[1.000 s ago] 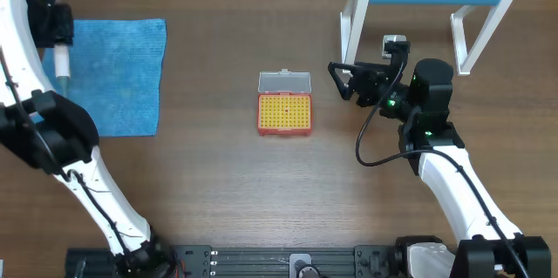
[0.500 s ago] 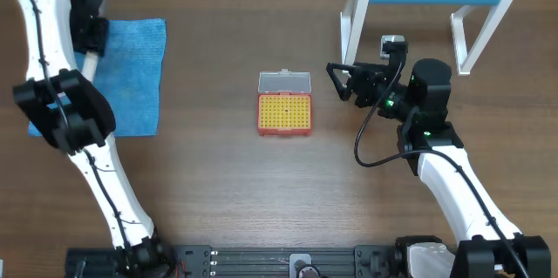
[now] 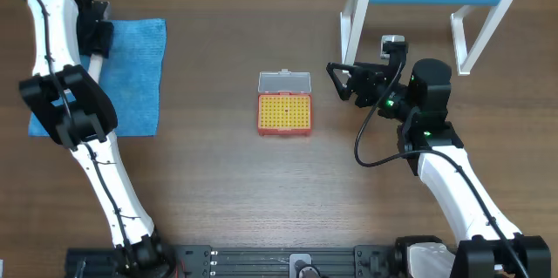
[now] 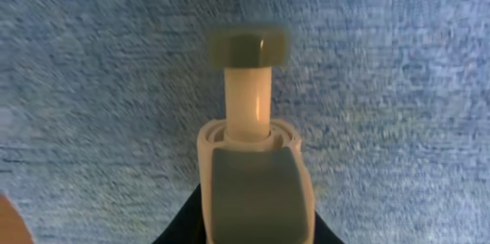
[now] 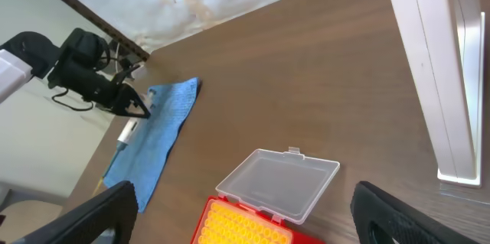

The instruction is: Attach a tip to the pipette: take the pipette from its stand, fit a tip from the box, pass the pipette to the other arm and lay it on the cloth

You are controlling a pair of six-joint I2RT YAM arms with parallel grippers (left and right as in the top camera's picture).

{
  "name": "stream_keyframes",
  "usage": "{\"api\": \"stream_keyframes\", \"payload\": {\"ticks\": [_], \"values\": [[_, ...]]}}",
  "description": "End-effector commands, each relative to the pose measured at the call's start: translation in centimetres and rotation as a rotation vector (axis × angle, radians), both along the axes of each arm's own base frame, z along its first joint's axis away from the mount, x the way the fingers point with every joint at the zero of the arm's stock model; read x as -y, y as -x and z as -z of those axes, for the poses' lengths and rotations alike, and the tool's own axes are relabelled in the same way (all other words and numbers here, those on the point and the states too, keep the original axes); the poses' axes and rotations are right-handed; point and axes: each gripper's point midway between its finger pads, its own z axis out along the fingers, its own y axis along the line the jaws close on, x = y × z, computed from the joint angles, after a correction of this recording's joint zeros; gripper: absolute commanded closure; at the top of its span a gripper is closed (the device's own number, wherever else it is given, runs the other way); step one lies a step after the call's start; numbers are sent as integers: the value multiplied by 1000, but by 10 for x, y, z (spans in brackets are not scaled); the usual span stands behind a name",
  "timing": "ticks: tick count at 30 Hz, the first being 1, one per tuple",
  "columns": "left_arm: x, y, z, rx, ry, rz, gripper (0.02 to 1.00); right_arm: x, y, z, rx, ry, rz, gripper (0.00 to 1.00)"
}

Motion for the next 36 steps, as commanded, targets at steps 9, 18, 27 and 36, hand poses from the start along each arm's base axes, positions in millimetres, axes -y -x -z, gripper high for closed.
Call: {"api": "stream_keyframes", "payload": {"ticks": [9, 18, 27, 36], "values": [[3, 0, 29, -7, 92, -52, 991, 0, -1, -5, 7, -7, 9, 102], [2, 0, 34, -10, 93, -52, 989, 0, -1, -5, 6, -8, 9, 99], [-5, 8, 32, -48, 46, -54, 25, -1, -1, -5, 6, -8, 7, 102], [-9, -4, -26, 61, 13, -65, 25, -1, -1, -5, 4, -10, 8, 102]]}}
